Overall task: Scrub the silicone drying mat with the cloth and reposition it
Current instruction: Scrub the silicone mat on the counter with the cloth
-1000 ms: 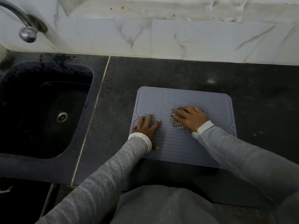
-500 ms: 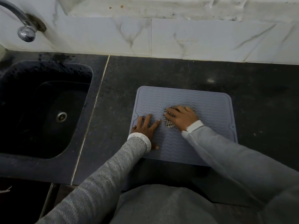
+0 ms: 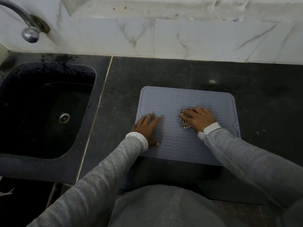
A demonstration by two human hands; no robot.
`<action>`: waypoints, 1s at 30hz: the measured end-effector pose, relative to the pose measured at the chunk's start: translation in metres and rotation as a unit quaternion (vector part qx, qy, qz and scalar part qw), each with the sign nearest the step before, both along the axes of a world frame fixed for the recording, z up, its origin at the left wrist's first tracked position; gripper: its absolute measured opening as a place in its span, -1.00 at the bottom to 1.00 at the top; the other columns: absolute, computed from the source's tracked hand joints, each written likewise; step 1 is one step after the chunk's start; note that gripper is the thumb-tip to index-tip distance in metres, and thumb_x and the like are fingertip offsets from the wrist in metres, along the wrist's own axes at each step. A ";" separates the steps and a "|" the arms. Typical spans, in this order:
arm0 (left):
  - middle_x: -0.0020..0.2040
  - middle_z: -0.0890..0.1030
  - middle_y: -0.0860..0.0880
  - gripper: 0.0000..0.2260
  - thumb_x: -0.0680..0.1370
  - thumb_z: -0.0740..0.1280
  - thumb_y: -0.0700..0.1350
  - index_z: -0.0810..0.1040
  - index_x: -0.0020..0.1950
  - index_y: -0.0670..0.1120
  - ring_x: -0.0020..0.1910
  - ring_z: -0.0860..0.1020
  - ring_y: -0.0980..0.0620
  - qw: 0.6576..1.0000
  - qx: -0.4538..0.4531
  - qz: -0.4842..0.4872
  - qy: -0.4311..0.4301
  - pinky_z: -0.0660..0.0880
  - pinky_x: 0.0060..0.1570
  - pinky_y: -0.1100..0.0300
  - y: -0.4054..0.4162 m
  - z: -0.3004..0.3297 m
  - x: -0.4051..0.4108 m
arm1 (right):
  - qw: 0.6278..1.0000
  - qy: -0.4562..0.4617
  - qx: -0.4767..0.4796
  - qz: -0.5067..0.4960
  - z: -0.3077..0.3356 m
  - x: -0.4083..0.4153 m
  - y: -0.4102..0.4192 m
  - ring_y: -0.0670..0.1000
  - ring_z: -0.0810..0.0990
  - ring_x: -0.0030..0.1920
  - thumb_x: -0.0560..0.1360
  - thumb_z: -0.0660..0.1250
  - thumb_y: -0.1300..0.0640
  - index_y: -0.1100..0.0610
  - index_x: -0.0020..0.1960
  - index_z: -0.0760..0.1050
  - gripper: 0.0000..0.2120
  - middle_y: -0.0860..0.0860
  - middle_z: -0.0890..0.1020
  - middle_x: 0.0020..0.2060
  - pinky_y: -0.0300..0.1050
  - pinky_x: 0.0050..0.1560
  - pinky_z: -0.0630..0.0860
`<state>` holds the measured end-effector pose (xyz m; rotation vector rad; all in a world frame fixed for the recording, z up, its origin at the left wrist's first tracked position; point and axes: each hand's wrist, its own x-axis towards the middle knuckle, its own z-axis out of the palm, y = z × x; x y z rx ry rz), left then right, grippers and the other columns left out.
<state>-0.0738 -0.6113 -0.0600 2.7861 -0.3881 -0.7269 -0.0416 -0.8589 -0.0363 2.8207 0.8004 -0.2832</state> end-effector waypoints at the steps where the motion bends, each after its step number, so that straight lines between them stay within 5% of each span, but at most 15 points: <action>1: 0.54 -0.12 0.02 -0.01 0.33 0.49 0.14 -0.16 0.52 0.17 0.51 -0.08 -0.13 1.000 -0.005 0.016 -0.012 0.08 0.41 -0.23 0.007 0.001 0.002 | 1.000 0.016 -0.004 -0.006 0.000 0.001 0.002 0.11 0.30 0.33 0.50 0.28 0.08 -0.03 0.39 0.32 -0.54 -0.04 0.32 0.42 0.03 0.24 0.26; 8: 0.55 -0.01 0.08 0.13 0.26 0.51 0.18 -0.31 0.49 0.17 0.51 -0.05 -0.11 0.998 0.044 0.035 -0.001 -0.13 0.41 -0.21 0.042 -0.003 0.011 | 0.996 0.001 0.089 0.023 0.013 0.015 0.050 0.12 0.22 0.37 0.52 0.23 0.14 -0.02 0.41 0.31 -0.54 -0.03 0.29 0.44 0.07 0.30 0.13; 17: 0.53 0.12 0.05 0.22 0.19 0.51 0.26 -0.40 0.46 0.14 0.49 0.03 -0.13 0.997 0.050 0.044 -0.025 -0.24 0.37 -0.23 0.044 -0.006 0.011 | 0.998 0.026 0.003 0.058 -0.009 0.012 0.066 0.13 0.15 0.42 0.58 0.13 0.07 -0.05 0.46 0.16 -0.54 -0.03 0.17 0.48 0.08 0.34 0.15; 21: 0.52 0.13 0.05 0.22 0.18 0.51 0.26 -0.40 0.45 0.15 0.49 0.04 -0.13 0.998 0.044 0.047 -0.026 -0.25 0.38 -0.22 0.045 -0.005 0.010 | 0.997 -0.022 0.023 0.073 0.001 0.006 0.030 0.16 0.46 0.24 0.47 0.34 0.19 0.04 0.29 0.47 -0.60 0.04 0.49 0.31 0.05 0.13 0.39; 24: 0.52 0.13 0.05 0.22 0.19 0.51 0.26 -0.39 0.45 0.15 0.49 0.04 -0.13 0.998 0.042 0.047 -0.025 -0.25 0.38 -0.21 0.044 -0.005 0.010 | 0.995 -0.009 0.073 0.060 0.007 0.014 0.034 0.18 0.48 0.18 0.39 0.42 0.20 0.08 0.21 0.55 -0.62 0.05 0.56 0.23 0.07 0.09 0.37; 30: 0.52 0.13 0.05 0.21 0.20 0.51 0.25 -0.39 0.45 0.14 0.48 0.03 -0.15 0.997 0.050 0.046 -0.026 -0.28 0.35 -0.23 0.043 -0.003 0.009 | 0.996 0.003 0.062 0.062 0.002 0.024 0.100 0.12 0.21 0.36 0.53 0.23 0.07 -0.03 0.42 0.28 -0.54 -0.03 0.26 0.44 0.06 0.28 0.18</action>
